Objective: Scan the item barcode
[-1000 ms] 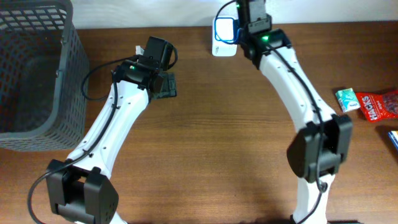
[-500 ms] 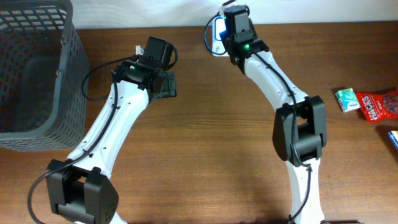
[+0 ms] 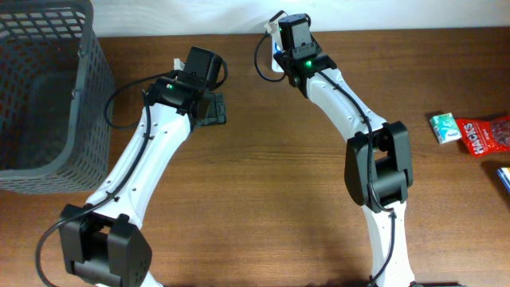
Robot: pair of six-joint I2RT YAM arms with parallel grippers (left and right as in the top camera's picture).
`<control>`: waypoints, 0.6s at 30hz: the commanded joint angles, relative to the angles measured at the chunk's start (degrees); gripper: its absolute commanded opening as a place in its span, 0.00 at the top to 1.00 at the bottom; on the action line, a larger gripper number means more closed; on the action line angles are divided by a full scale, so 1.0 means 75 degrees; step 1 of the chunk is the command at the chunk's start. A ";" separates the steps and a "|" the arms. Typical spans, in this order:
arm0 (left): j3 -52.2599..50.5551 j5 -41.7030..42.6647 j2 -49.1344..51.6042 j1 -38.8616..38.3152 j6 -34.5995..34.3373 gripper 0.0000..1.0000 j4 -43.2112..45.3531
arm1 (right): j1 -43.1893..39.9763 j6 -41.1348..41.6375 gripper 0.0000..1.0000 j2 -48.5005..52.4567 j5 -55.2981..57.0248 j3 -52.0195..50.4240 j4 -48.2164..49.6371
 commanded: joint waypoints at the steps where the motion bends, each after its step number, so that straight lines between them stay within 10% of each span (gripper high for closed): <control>1: -0.0017 -0.0108 0.0047 -0.0003 -0.0015 0.01 -0.0017 | 0.0026 -0.0058 0.96 0.0026 0.0600 0.0052 0.0015; 13: -0.0017 -0.0108 0.0047 -0.0003 -0.0015 0.01 -0.0017 | -0.0411 0.0073 0.96 -0.0172 0.4590 0.0090 0.0901; 18: -0.0017 -0.0105 0.0047 -0.0003 -0.0015 0.01 -0.0017 | -0.1422 0.1279 0.96 -0.0592 0.4438 0.0090 -0.0781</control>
